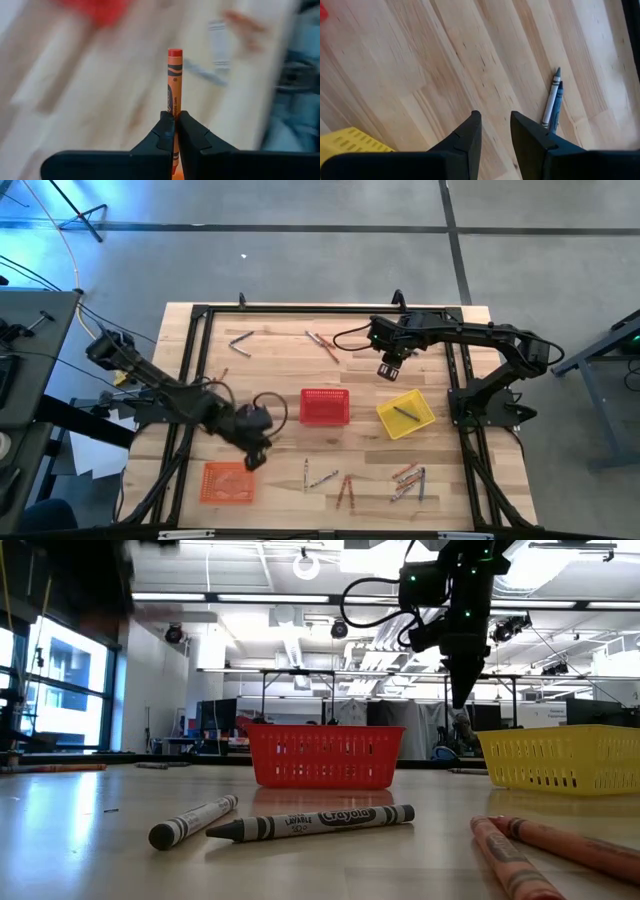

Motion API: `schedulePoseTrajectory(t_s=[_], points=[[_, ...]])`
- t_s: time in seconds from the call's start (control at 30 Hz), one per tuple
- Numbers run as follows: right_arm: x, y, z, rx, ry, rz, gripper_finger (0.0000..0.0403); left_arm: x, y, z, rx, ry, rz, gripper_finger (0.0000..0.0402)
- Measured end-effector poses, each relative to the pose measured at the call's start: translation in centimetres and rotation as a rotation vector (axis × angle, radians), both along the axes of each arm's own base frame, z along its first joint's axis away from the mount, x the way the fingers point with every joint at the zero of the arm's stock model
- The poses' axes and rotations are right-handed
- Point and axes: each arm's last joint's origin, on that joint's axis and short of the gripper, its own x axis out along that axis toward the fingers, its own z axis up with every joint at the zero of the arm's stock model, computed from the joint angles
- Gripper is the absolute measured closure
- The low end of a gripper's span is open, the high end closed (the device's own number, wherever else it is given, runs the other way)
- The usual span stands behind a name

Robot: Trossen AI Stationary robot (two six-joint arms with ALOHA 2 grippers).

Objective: Sort crayons
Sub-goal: Put the orange crayon into the orange bin

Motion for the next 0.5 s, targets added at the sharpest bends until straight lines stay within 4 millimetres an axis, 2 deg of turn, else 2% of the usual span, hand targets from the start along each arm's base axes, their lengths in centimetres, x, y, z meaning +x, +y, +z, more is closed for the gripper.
schedulePoseTrajectory(t_s=[0.07,0.17,0.3,0.4,0.5], points=[[0.0,0.0,0.0,0.000,0.000,0.000,0.0306,-0.2,-1.7,0.9,-0.023,-0.059,-0.047,0.0401],[0.0,0.0,0.0,-0.001,-0.003,-0.002,0.0306,-1.3,-3.6,0.9,-0.049,-0.044,-0.021,0.0401],[0.0,0.0,0.0,0.000,-0.004,-0.009,0.0306,-3.6,-5.4,0.2,-0.153,0.093,0.082,0.0401],[0.0,0.0,0.0,0.003,-0.006,-0.025,0.0306,-5.4,-6.1,-0.5,-0.151,0.198,0.163,0.0401],[0.0,0.0,0.0,0.004,-0.007,-0.036,0.0306,-6.2,-7.0,-0.9,-0.193,0.260,0.216,0.0401]])
